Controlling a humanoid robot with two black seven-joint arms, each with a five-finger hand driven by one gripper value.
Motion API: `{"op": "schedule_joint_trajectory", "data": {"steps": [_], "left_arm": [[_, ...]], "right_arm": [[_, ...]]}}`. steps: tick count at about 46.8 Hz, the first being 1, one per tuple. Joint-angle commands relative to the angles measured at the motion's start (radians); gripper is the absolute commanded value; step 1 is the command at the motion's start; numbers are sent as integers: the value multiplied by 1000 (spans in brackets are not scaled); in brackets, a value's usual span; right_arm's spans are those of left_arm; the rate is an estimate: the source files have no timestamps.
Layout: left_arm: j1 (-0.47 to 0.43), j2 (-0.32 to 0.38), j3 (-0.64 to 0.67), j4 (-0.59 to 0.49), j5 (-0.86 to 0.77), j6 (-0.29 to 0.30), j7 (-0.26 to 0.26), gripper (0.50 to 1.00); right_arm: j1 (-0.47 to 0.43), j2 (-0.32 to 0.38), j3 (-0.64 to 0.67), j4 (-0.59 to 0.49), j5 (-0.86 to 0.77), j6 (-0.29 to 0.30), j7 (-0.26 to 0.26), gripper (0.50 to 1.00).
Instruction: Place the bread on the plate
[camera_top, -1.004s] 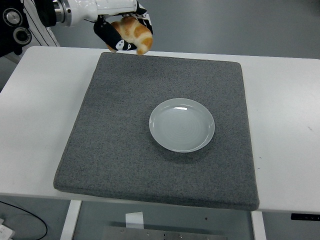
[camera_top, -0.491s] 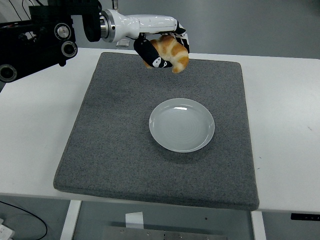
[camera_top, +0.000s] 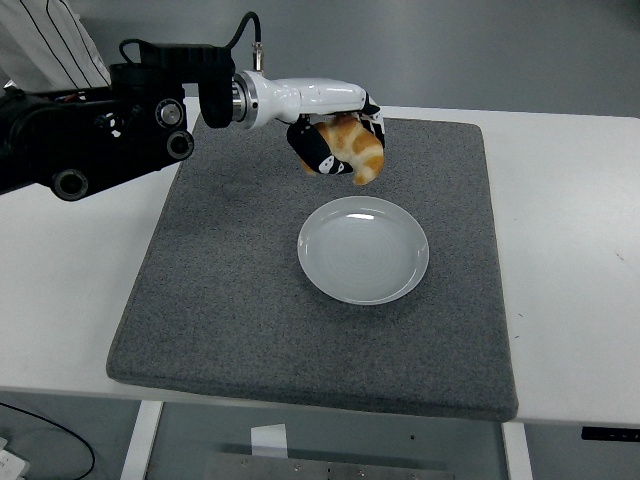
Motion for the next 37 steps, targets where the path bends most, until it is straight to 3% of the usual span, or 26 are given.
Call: {"op": "schedule_joint_trajectory", "data": {"steps": [1,37], "left_arm": [[24,-19,0,6,6,1,0,500],[150,-150,66,104,131,81,0,500]], "right_arm": [[0,0,0,0,0,0,1,932],[0,0,0,0,0,0,1,932]]}}
